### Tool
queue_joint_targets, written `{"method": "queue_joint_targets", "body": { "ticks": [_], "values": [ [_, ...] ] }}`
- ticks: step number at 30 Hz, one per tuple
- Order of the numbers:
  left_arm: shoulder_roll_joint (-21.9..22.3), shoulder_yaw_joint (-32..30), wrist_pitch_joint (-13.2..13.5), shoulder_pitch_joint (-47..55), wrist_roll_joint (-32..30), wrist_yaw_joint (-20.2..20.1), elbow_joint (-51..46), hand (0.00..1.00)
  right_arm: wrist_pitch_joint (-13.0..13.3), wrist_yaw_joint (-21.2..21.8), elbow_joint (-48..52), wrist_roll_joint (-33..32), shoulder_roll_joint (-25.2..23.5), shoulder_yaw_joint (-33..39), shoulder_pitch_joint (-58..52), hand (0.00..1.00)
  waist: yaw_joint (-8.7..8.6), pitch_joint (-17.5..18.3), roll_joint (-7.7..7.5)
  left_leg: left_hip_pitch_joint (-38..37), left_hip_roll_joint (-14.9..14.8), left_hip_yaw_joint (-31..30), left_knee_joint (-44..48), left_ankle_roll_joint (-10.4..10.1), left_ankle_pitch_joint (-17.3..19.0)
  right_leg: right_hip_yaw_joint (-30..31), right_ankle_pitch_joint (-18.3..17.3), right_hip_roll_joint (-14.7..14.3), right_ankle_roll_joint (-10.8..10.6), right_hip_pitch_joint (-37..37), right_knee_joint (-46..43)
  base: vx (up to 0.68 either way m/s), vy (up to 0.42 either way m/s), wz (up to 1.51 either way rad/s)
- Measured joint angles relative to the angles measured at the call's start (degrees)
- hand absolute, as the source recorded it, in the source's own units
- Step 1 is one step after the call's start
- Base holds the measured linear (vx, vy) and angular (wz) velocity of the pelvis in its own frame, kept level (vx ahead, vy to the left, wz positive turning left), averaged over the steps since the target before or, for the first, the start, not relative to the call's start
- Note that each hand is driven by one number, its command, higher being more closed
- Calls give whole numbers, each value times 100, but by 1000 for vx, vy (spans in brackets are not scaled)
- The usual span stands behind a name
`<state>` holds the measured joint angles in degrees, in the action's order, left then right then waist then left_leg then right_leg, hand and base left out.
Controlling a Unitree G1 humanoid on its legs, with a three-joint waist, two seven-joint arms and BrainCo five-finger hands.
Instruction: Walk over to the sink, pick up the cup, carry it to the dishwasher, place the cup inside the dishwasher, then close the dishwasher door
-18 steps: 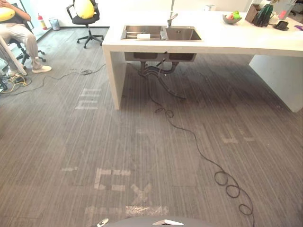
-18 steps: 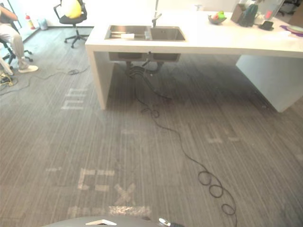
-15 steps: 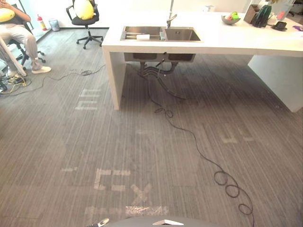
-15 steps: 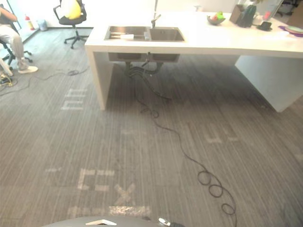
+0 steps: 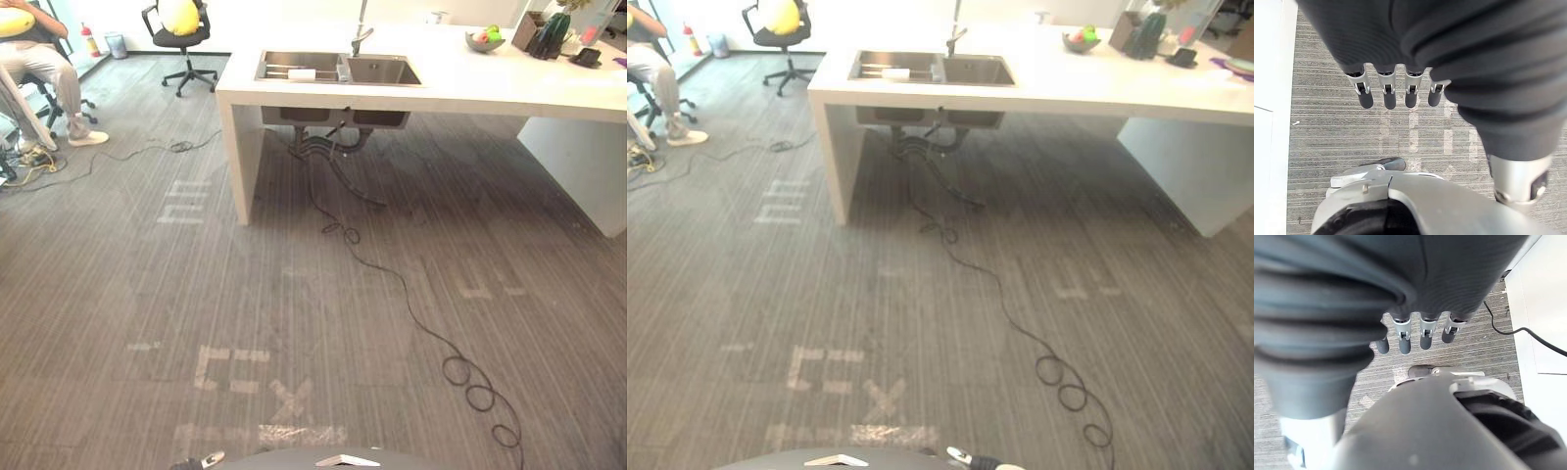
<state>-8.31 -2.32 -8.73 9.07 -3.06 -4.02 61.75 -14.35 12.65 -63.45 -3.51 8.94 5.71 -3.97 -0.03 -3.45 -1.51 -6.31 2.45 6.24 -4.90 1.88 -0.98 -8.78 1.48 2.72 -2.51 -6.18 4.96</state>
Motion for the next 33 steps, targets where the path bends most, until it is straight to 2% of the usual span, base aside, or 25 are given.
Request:
{"method": "queue_joint_targets", "body": {
  "ticks": [9, 20, 28, 31, 33],
  "values": [
    [-10, -110, 11, -12, -110, 0, 0, 0, 19, 122, -42, 108, -47, 2, 39, 0, 1, -48, -76, -71, 3, -5, -3, 2, -2, -8, -25, 4, -38, -79, 1, 0, 0, 0],
    [-11, -109, 34, -16, -161, 2, 8, 0, 229, 176, -46, 43, -49, 2, 24, 0, -11, -47, -78, -59, 20, -35, -6, -4, 2, -28, -27, 12, -40, -78, -9, 0, 0, 0],
    [-12, -110, -7, -14, -166, 1, 16, 0, 159, 159, -48, -124, -47, 11, 17, 0, -47, -49, -74, -74, 30, -23, -7, 28, -19, -9, -13, 13, -21, -86, -35, 0, 0, 0],
    [-11, -110, -21, -21, -162, 2, 19, 0, 8, 101, -48, -237, -47, 31, 21, 0, -59, -81, -69, -155, 37, -12, -6, 34, -24, 5, 5, 13, -9, -180, -37, 0, 0, 0],
    [-3, -107, -22, -27, -157, 3, 22, 0, -67, 98, -47, -375, -48, 155, 15, 0, -65, -133, -12, -235, 42, -12, -7, 39, -14, 10, -40, 34, -32, -194, -135, -41, 12, 1]
  ]
}}
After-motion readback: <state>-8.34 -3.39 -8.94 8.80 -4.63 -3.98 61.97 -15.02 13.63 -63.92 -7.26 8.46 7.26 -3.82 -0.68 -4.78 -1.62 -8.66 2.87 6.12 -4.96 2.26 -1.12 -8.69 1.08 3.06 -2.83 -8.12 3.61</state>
